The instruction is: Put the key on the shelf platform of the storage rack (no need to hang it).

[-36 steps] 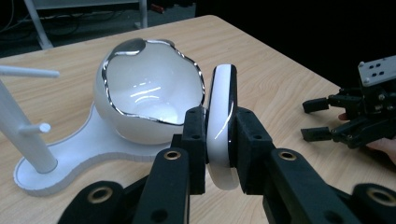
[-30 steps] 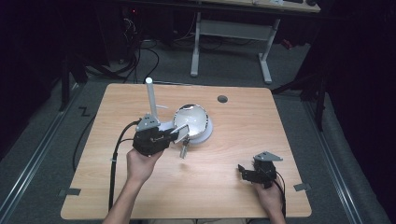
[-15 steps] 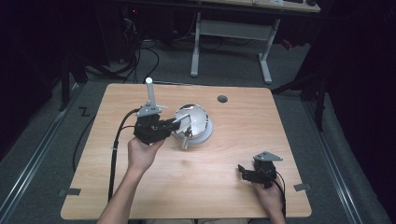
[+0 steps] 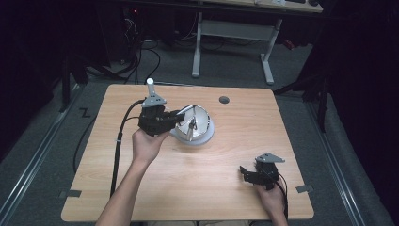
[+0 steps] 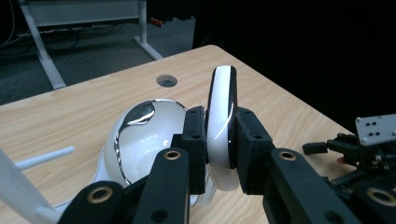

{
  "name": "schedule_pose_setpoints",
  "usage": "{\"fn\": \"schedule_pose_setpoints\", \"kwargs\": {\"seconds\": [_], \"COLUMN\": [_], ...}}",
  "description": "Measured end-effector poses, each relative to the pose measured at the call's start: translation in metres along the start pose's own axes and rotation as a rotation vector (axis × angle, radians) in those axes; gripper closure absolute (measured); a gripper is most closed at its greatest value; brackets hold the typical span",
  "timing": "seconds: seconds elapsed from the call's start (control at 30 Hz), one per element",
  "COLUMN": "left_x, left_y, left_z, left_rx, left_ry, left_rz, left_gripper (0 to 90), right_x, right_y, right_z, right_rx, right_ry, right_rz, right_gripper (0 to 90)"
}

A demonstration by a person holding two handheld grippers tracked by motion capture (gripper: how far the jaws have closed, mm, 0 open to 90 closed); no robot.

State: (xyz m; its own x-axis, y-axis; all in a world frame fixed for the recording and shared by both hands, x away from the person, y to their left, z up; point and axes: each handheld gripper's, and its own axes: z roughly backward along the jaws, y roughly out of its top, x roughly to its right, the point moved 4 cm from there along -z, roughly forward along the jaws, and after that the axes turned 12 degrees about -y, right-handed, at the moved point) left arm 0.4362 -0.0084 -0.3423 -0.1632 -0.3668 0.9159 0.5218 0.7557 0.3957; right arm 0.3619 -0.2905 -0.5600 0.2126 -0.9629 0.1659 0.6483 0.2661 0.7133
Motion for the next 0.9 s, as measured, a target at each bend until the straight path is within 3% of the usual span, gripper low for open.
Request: {"fn": "schedule_pose_setpoints", "kwargs": {"seconds": [0.3, 0.37, 0.57, 0.6, 0.9], "left_x": [0.006, 0.002, -0.006, -0.008, -0.02], "left_y": [0.001, 0.001, -0.001, -0.002, -0.009], "left_z": [-0.016, -0.022, -0.032, -0.034, -0.048], "left_rx": [0.024, 0.025, 0.041, 0.037, 0.045], "left_ry": [0.002, 0.01, 0.039, 0.038, 0.068], "left_rz": [-0.024, -0.042, -0.019, -0.035, -0.038], "left_gripper": [76.2, 76.2, 76.2, 76.1, 76.1], "right_x": [0.0, 0.0, 0.0, 0.0, 0.0], "right_y": [0.0, 0.0, 0.0, 0.0, 0.0], "right_z": [0.0, 0.0, 0.0, 0.0, 0.0], "right_rx": [0.0, 0.0, 0.0, 0.0, -0.001], "right_ry": [0.0, 0.0, 0.0, 0.0, 0.0], "right_rz": [0.0, 0.0, -0.001, 0.0, -0.003], "right_gripper": [22.6, 22.5, 22.5, 22.5, 22.5]}}
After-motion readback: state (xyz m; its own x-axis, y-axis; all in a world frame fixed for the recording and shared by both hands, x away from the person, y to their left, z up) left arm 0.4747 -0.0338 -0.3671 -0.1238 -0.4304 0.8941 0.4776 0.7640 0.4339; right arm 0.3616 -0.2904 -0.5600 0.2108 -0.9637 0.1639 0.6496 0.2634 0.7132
